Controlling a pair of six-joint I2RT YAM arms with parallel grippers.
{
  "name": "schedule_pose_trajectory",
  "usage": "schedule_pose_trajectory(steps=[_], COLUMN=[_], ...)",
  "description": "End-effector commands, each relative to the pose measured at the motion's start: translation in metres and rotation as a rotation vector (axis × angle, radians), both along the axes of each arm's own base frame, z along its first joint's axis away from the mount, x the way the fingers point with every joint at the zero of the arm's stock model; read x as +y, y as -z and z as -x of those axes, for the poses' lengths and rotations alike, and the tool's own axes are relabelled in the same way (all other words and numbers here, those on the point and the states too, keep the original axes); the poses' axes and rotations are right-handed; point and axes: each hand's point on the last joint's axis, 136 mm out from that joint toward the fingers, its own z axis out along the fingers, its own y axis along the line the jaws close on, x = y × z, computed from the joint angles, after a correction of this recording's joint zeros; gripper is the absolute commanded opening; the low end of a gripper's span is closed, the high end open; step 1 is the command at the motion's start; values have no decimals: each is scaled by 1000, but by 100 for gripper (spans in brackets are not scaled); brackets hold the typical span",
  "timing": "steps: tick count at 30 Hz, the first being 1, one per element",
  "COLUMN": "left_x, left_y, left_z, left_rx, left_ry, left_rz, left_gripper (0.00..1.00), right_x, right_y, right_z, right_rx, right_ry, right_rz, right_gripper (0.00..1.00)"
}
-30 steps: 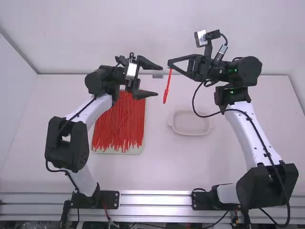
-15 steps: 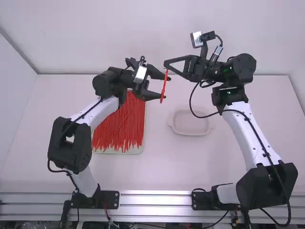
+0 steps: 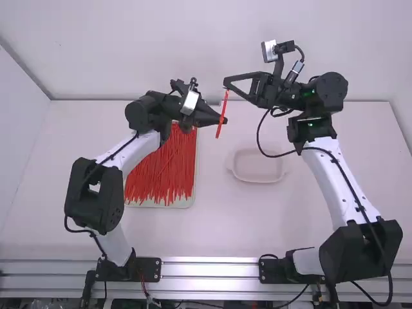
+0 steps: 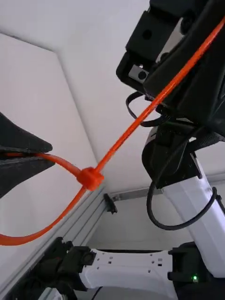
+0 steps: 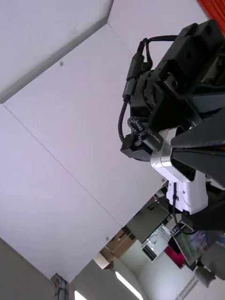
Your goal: Fasten the cable tie
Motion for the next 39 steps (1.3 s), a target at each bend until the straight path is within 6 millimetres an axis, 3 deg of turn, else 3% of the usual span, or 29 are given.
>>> schedule_pose_trajectory(steps=[1, 7, 19, 39], left_x=[-1, -1, 1, -2], left_y=[3, 17, 25, 56], left_z=[0, 0, 2, -7], left_rx=[24, 16, 24, 68], left_ry=[-4, -9, 4, 5], left_rz=[6, 15, -19, -32], left_gripper=[2, 2, 2, 2], right_x=[-5, -12, -32, -33], right_y=[-3, -14, -33, -83], right_z=[-3, 0, 1, 11], right_rx=[-2, 7, -12, -79], right_ry=[29, 29, 63, 72], right_rz=[-12, -41, -94, -58], right_gripper=[0, 0, 0, 0])
